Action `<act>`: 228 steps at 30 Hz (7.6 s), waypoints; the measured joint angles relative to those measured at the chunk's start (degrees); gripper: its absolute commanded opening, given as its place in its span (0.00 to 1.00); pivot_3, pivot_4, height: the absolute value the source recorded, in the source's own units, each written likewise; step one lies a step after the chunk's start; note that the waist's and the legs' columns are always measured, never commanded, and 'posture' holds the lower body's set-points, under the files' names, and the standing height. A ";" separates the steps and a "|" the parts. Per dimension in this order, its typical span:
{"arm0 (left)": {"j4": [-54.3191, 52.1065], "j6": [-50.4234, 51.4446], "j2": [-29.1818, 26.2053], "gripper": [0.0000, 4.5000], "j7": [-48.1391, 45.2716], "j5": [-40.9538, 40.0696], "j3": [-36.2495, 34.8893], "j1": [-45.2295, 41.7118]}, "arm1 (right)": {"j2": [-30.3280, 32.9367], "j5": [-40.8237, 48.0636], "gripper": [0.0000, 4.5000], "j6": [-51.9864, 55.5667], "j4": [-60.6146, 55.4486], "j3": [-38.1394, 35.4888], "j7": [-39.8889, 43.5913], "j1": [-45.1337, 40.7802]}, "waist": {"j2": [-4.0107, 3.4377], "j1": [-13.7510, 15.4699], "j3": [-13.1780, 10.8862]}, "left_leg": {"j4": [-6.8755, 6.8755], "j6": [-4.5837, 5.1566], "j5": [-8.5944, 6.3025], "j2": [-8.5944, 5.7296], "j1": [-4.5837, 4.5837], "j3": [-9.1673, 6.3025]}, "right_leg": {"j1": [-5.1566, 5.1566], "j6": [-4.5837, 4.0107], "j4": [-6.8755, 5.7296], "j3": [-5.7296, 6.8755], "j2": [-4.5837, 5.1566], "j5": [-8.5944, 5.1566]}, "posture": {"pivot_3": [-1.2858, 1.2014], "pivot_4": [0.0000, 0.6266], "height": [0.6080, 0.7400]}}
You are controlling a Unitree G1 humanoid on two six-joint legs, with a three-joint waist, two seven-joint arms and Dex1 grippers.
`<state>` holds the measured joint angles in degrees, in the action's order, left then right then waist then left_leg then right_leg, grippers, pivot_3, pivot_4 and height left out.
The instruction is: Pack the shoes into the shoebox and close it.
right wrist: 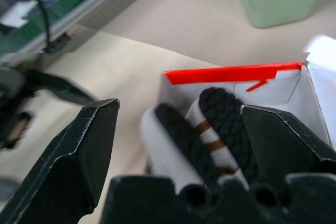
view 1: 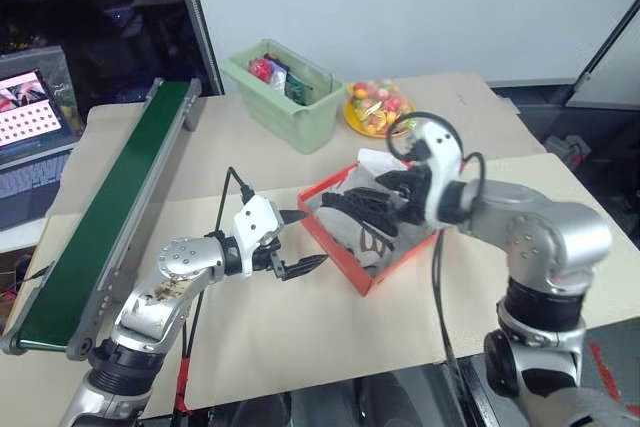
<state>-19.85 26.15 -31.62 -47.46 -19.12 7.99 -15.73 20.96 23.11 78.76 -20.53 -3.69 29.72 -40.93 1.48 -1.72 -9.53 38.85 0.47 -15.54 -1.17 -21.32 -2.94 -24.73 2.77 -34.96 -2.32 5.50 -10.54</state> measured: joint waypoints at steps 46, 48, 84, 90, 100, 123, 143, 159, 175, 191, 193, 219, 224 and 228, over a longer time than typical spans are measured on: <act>-0.61 2.50 -0.93 1.00 1.88 -0.50 -1.26 -0.11 | 4.90 -7.18 0.00 -22.70 18.83 30.43 15.85 -6.07 | 0.03 -1.01 0.07 | -0.03 0.04 -0.04 0.10 0.99 0.11 | 0.70 0.05 0.03 -0.09 -0.14 -0.05 | 0.52 0.24 1.00; -0.76 2.63 -0.96 1.00 1.89 -0.54 -1.35 -0.12 | 3.66 -8.47 0.00 -24.84 21.99 32.54 17.66 -7.26 | 0.02 -1.01 0.09 | -0.04 0.04 -0.04 0.12 1.03 0.11 | 0.72 0.16 -0.01 -0.10 -0.16 -0.12 | 0.52 0.24 1.00; -0.10 3.90 -1.21 1.00 1.17 -1.28 -1.92 -2.74 | 5.97 1.55 0.00 -10.62 14.57 -1.27 14.92 -6.76 | -0.01 0.46 0.09 | 0.04 -0.04 0.01 0.02 -1.10 0.03 | -1.27 -0.08 -0.17 -0.02 -0.03 0.09 | 0.52 0.24 1.00; 0.08 3.75 -1.16 1.00 0.61 -1.34 -1.81 -2.49 | 15.90 19.00 0.00 3.91 -7.03 -23.76 19.27 12.23 | 0.00 2.16 0.09 | 0.06 0.08 -0.06 0.03 -0.88 -0.12 | -0.61 -0.02 0.08 0.31 -0.02 0.04 | 0.52 0.24 1.00; 0.62 3.74 -1.18 1.00 -0.60 -1.33 -1.60 -2.85 | 22.54 6.29 0.00 -4.70 -11.73 -20.11 8.72 51.26 | 0.18 0.26 0.00 | 0.09 0.19 -0.15 0.15 0.28 0.29 | 0.68 0.48 0.25 -0.14 -0.15 -0.48 | 0.52 0.24 1.00; 1.08 3.71 -0.59 1.00 -1.03 -1.28 -0.59 -4.38 | -5.86 -2.18 0.00 -33.54 28.64 -21.78 -18.65 21.70 | 0.05 -0.93 0.01 | 0.00 0.18 -0.13 0.02 0.48 0.16 | 0.45 0.08 0.10 -0.31 -0.15 -0.21 | 0.52 0.24 1.00; 0.97 3.71 -0.89 1.00 -0.74 -1.27 -0.74 -4.50 | -12.26 30.64 0.00 -35.66 21.24 -29.70 -4.86 12.87 | -0.22 -0.98 -0.13 | -0.05 0.25 -0.17 0.07 0.29 0.04 | 0.23 0.08 -0.02 -0.21 -0.17 -0.20 | 0.52 0.24 1.00; 0.97 3.71 -1.32 1.00 -0.34 -1.26 -1.17 -4.56 | 5.00 16.92 0.00 -33.29 26.13 -14.83 -9.24 14.37 | -0.22 -0.52 -0.13 | -0.05 0.25 -0.17 0.01 0.20 0.06 | 0.20 0.08 0.02 -0.16 -0.13 -0.20 | 0.52 0.24 1.00; 0.21 3.79 -1.30 1.00 1.05 -1.27 -2.15 -4.15 | 5.05 -7.68 0.00 -33.70 23.71 14.49 -6.16 12.54 | -0.18 -1.45 -0.16 | 0.02 0.24 -0.17 0.04 0.38 0.06 | 0.30 0.07 0.05 -0.26 -0.18 -0.19 | 0.52 0.24 1.00; 0.59 3.10 -0.55 1.00 0.86 -1.23 -1.56 -5.48 | -2.23 5.08 0.00 -16.76 0.17 14.50 -0.02 8.92 | -0.18 -0.36 -0.15 | 0.02 0.23 -0.16 0.00 0.07 -0.06 | -0.09 0.05 -0.03 -0.10 -0.13 -0.18 | 0.52 0.24 1.00; 0.72 2.79 -0.56 1.00 0.89 -1.18 -1.54 -5.66 | 1.15 4.22 0.00 -17.39 2.20 12.50 -0.31 10.01 | -0.17 0.26 -0.15 | 0.03 0.23 -0.16 -0.08 0.06 -0.04 | -0.03 0.05 0.00 -0.09 -0.05 -0.18 | 0.52 0.24 1.00; -0.55 3.44 -2.45 1.00 1.41 -1.31 -2.89 -4.07 | 1.68 -21.79 0.00 -56.43 78.31 8.84 -13.91 -15.58 | -0.14 -0.84 -0.16 | -0.02 0.16 -0.12 0.00 -0.23 0.13 | -0.31 -0.05 -0.05 -0.24 -0.12 -0.10 | 0.52 0.24 1.00; -0.64 3.93 -2.42 1.00 1.80 -1.30 -2.93 -4.08 | -1.34 -21.70 0.00 -61.43 86.40 6.45 -10.27 -18.77 | -0.14 -1.51 -0.16 | -0.02 0.16 -0.11 0.03 -0.19 0.13 | -0.31 -0.06 -0.09 -0.26 -0.16 -0.09 | 0.52 0.24 1.00; -0.65 3.94 -2.30 1.00 1.86 -1.31 -2.92 -4.15 | -5.16 -19.14 0.00 -61.82 86.83 3.61 -3.86 -19.67 | -0.15 -2.33 -0.15 | -0.02 0.14 -0.11 0.04 -0.13 0.09 | -0.31 -0.06 -0.19 -0.27 -0.17 -0.08 | 0.52 0.24 1.00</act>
<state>-20.49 30.09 -33.92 -45.60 -20.42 5.07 -19.88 15.80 3.97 16.94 66.31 -0.08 25.86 -60.60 1.33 -4.05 -9.68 38.84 0.61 -15.65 -1.13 -21.45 -2.85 -25.04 2.71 -35.16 -2.59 5.33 -10.62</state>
